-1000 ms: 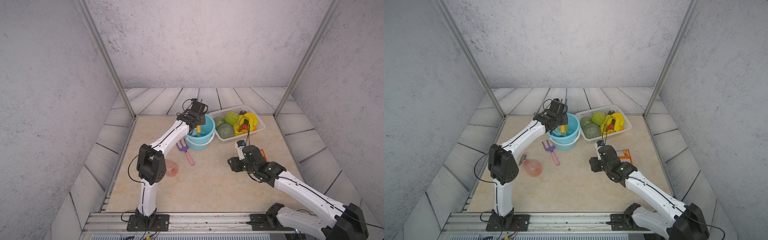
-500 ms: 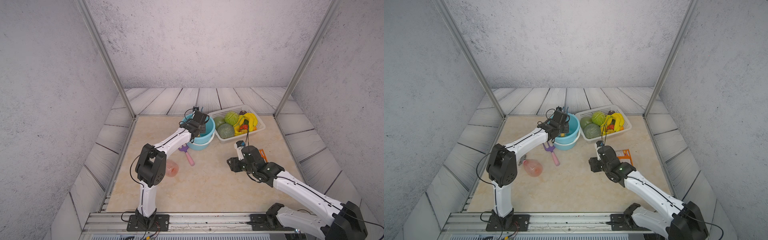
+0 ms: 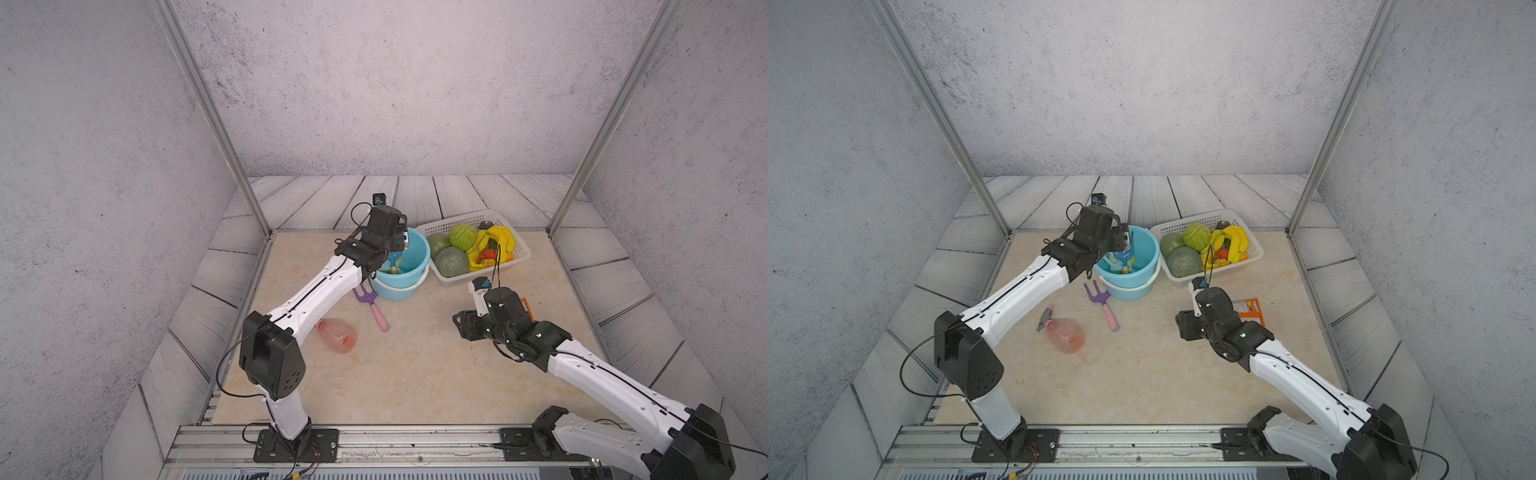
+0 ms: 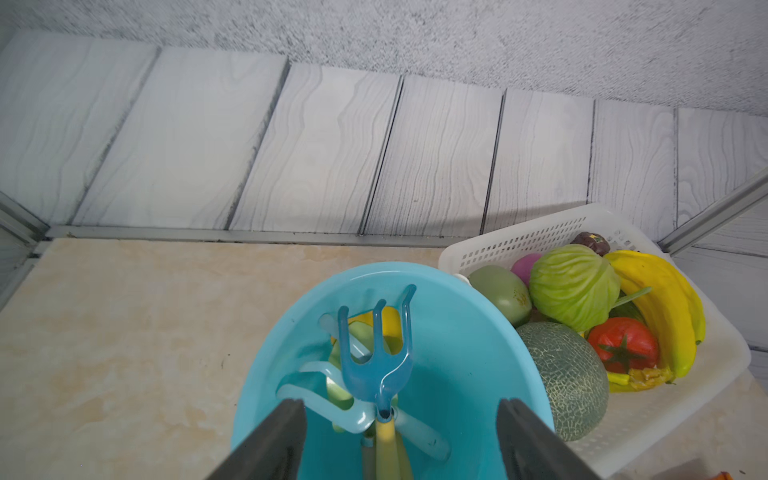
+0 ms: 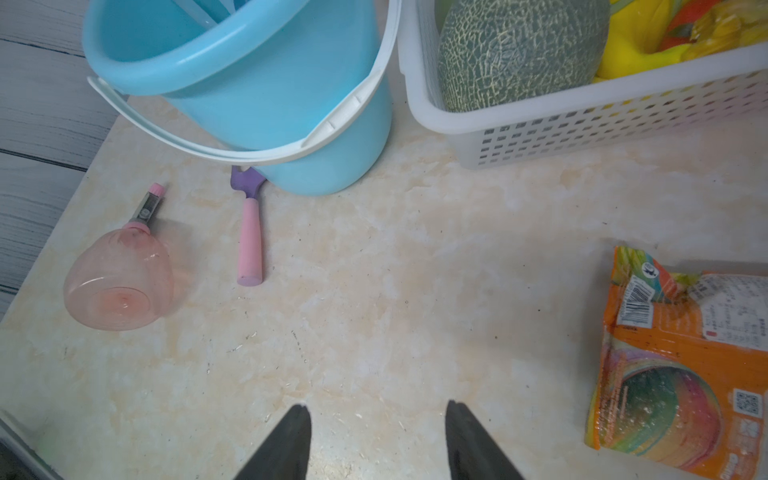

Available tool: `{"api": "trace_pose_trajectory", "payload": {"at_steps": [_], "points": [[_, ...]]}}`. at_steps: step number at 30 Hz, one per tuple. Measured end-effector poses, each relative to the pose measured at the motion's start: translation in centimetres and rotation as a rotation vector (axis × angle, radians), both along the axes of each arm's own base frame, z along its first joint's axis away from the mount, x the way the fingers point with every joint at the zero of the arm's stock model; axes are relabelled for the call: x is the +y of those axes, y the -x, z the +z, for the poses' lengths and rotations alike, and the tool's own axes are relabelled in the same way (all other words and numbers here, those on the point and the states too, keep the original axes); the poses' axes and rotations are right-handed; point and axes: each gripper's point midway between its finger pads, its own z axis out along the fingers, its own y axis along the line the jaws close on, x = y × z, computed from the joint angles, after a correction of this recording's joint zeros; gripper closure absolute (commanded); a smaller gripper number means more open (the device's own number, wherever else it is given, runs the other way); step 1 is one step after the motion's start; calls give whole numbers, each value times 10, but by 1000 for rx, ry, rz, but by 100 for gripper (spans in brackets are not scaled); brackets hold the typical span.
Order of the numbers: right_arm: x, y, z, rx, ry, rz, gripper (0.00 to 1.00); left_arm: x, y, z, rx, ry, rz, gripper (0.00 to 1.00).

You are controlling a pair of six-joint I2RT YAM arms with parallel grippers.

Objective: Organize the gardening tools
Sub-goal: Pick up the gardening tool from the center of the board.

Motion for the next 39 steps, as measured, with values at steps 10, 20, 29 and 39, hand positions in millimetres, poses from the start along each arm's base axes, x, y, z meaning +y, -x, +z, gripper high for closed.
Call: {"api": "trace_pose_trajectory", "payload": {"at_steps": [10, 20, 29, 39], "points": [[12, -6, 30, -14, -39, 28, 39, 67, 95, -2, 74, 31, 44, 9], [70, -17, 10, 98, 16, 145, 36, 129, 169, -75, 252, 19, 169, 1], [140, -18, -20, 142, 73, 275, 36, 169, 198, -95, 297, 72, 291, 1], [183, -34, -57, 113, 143, 316, 36, 192, 210, -115, 349, 120, 369, 1]]}}
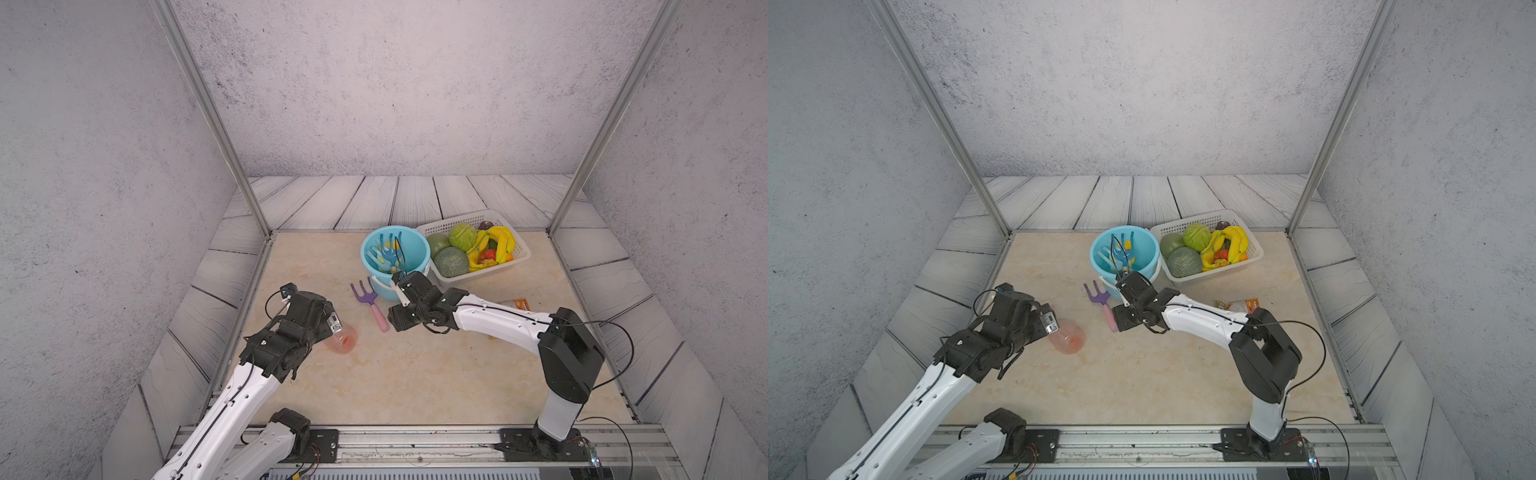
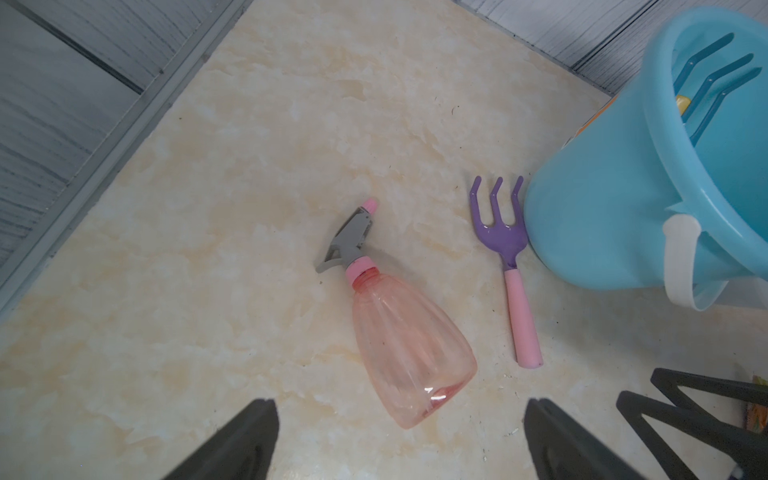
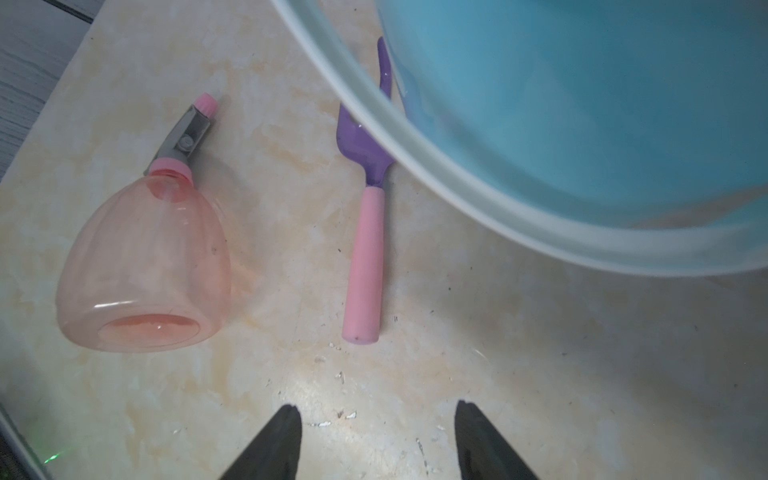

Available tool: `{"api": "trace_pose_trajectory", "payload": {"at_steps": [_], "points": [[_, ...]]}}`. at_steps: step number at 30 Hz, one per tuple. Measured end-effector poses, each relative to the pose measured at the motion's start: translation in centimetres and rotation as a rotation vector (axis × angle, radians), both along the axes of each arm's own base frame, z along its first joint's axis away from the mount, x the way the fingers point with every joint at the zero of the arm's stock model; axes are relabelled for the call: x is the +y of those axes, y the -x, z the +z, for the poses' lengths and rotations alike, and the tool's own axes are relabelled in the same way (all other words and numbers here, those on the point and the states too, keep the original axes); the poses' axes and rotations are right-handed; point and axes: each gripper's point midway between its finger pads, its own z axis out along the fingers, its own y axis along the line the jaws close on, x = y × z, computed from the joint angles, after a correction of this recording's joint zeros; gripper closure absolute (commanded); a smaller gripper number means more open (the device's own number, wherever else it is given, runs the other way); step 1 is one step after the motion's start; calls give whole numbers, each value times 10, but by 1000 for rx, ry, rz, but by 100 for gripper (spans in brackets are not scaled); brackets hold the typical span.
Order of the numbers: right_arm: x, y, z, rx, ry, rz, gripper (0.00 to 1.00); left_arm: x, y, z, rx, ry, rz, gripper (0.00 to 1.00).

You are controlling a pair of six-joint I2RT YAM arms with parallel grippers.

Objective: Organize the gardening tools
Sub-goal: Pick up the gardening tool from the center of the board.

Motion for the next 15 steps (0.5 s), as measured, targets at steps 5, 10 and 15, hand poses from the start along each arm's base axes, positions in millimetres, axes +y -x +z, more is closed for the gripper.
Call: {"api": "trace_pose_trajectory", "payload": {"at_steps": [5, 10, 15], "points": [[19, -4, -21, -23, 32, 22, 38, 4, 1, 0, -3, 16, 17, 1], [30, -6, -38, -35, 59, 28, 40, 7, 0, 1, -3, 24, 30, 1], [38, -12, -49, -40, 73, 30, 45, 8, 0, 0, 0, 30, 34, 1]]}}
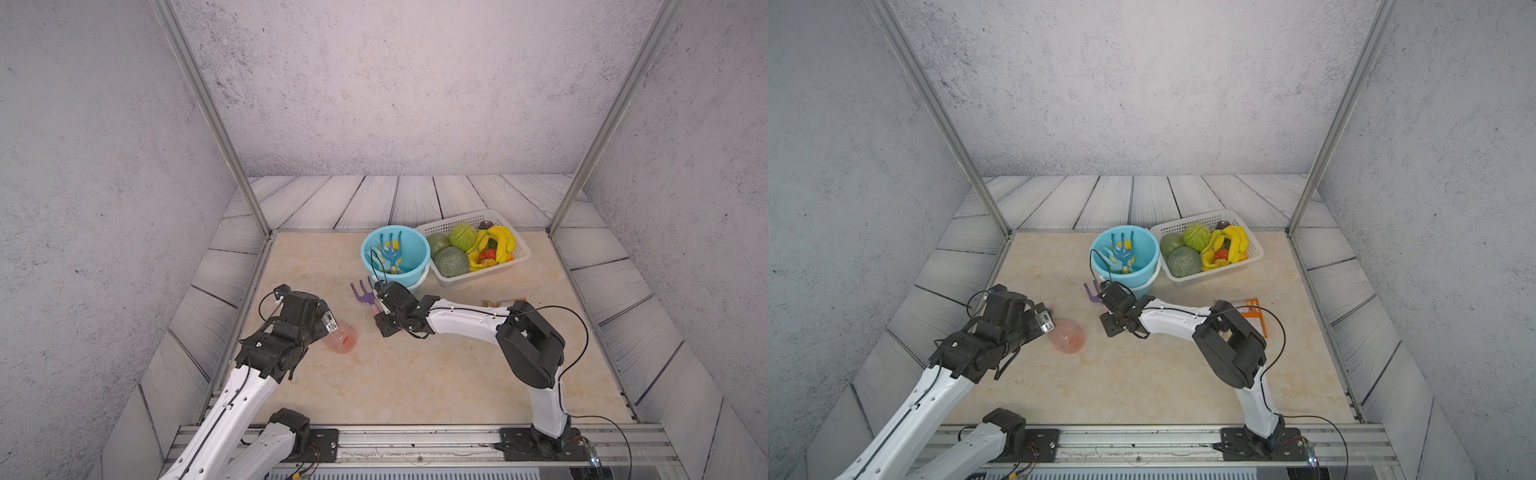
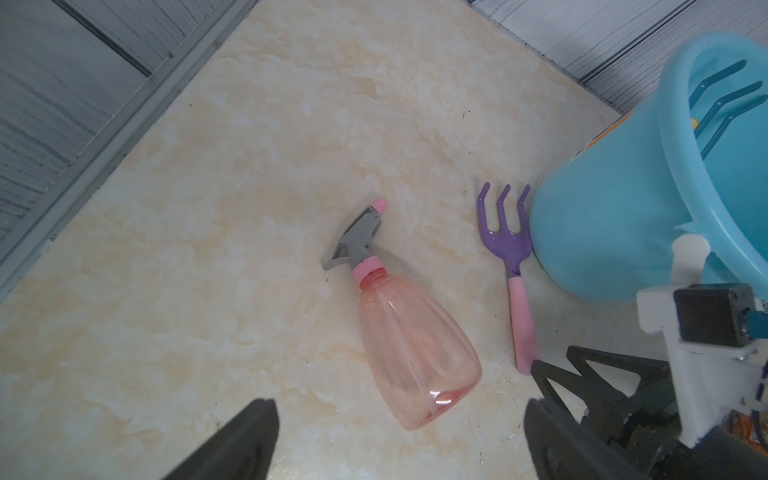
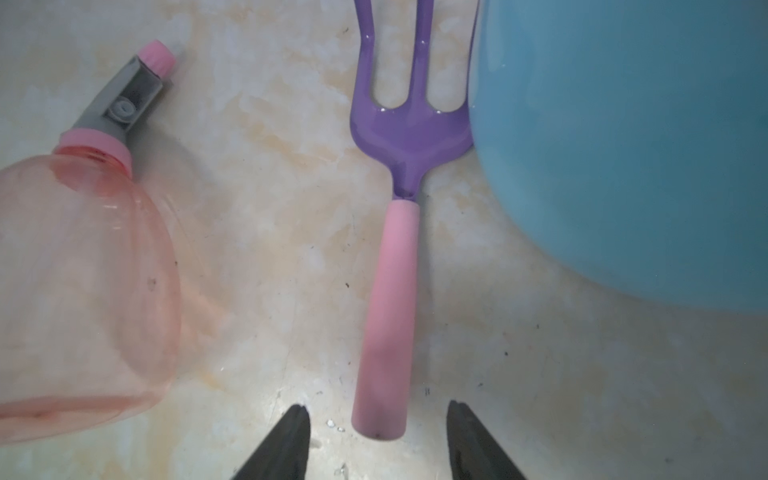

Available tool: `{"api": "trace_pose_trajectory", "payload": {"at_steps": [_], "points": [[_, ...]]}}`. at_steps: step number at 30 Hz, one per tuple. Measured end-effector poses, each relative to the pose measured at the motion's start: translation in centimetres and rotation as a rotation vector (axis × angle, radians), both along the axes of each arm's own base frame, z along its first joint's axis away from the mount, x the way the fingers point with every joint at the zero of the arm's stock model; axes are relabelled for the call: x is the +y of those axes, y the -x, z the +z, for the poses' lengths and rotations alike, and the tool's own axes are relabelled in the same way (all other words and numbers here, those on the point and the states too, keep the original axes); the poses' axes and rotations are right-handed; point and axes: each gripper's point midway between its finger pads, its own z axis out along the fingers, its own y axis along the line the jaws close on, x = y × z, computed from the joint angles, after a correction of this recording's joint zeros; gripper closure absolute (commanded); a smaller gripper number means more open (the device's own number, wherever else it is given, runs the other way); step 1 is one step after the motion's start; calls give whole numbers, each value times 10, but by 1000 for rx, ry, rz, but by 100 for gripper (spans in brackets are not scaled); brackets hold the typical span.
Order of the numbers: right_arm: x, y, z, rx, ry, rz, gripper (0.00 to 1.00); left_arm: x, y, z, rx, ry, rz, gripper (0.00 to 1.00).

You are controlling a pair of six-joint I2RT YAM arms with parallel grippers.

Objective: Organize the gardening tools
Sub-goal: Pick up the gardening tool from the center of the board.

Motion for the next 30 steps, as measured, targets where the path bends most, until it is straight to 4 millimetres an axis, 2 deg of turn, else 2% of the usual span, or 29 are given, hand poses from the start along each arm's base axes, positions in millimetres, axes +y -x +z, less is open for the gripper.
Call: {"api": "trace_pose_trajectory", "payload": {"at_steps": [8, 17, 23, 26, 30], "points": [[6, -5, -23, -1, 43, 6, 51, 1, 0, 0, 3, 4, -2, 1], [6, -5, -27, -17, 68, 15, 67, 0, 0, -1, 6, 13, -5, 1], [6, -3, -28, -36, 74, 23, 70, 0, 0, -1, 6, 16, -4, 1], [2, 4, -29, -47, 74, 34, 70, 0, 0, 0, 3, 19, -3, 1], [-15, 23, -29, -36, 94, 45, 69, -2, 0, 1, 1, 28, -10, 1]]}}
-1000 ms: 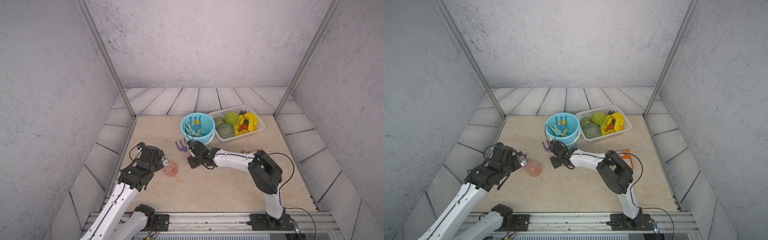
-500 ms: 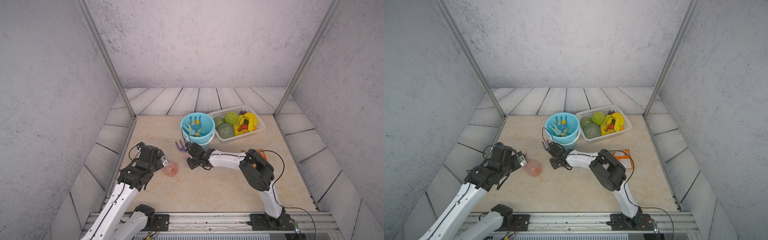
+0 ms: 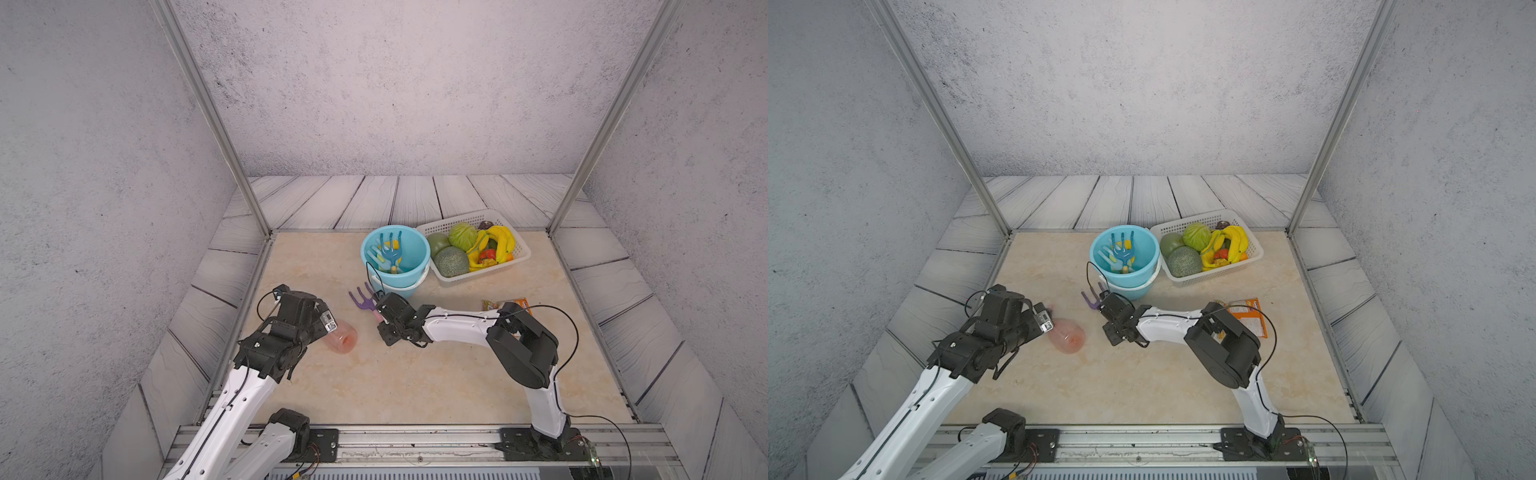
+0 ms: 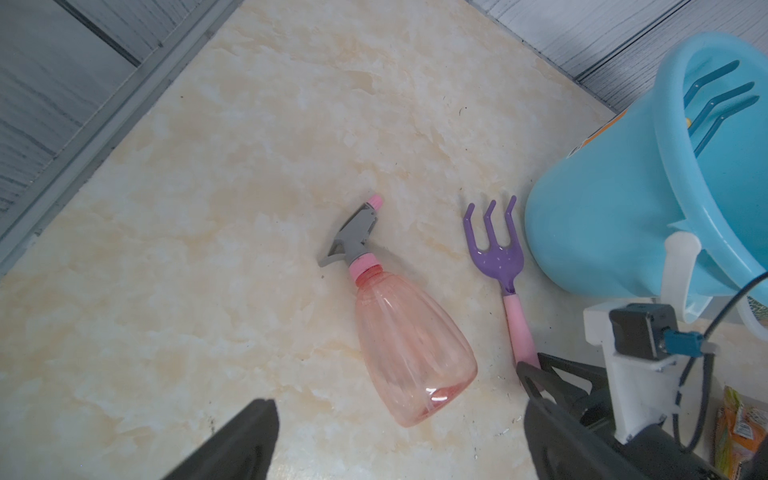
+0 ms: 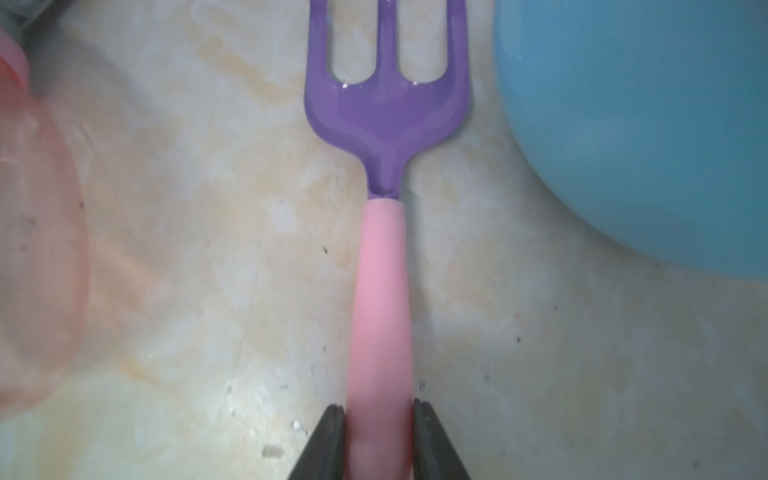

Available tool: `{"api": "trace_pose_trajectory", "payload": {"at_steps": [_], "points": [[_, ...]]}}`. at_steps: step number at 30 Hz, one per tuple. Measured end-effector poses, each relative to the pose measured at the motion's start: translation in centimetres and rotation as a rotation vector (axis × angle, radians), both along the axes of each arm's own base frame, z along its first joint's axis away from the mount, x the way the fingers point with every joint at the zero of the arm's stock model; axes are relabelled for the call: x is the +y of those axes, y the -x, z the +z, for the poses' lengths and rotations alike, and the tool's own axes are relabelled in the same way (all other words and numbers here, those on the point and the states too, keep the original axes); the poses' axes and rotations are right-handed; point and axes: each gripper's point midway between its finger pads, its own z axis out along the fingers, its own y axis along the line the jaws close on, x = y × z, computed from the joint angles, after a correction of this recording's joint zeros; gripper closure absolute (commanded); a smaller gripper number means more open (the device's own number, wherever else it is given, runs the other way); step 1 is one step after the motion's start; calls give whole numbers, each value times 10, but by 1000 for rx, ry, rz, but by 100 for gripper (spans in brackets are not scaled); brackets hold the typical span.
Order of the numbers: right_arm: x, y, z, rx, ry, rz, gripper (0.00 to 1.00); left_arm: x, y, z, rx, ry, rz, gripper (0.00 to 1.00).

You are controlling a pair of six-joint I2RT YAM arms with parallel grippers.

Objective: Organize the gardening tools
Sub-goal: Pick up the gardening tool from the center of the board.

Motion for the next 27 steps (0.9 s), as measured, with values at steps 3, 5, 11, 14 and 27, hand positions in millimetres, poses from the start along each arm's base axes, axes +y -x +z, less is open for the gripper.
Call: {"api": "trace_pose_trajectory", "payload": {"at_steps": [3, 5, 11, 14, 27], "points": [[-18, 16, -1, 12, 22, 6, 69, -2, -1, 1, -5, 7, -5, 1], [-32, 29, -1, 26, 39, 9, 68, -3, -2, 2, -11, 13, -7, 1], [-73, 62, -9, 82, 116, 4, 50, -6, -6, 3, -20, 26, -16, 1], [-83, 66, -13, 96, 157, -4, 45, -8, -7, 3, -21, 31, -20, 1], [-32, 25, 52, -7, 76, -5, 44, -7, -4, 5, -37, 36, -20, 1]]}}
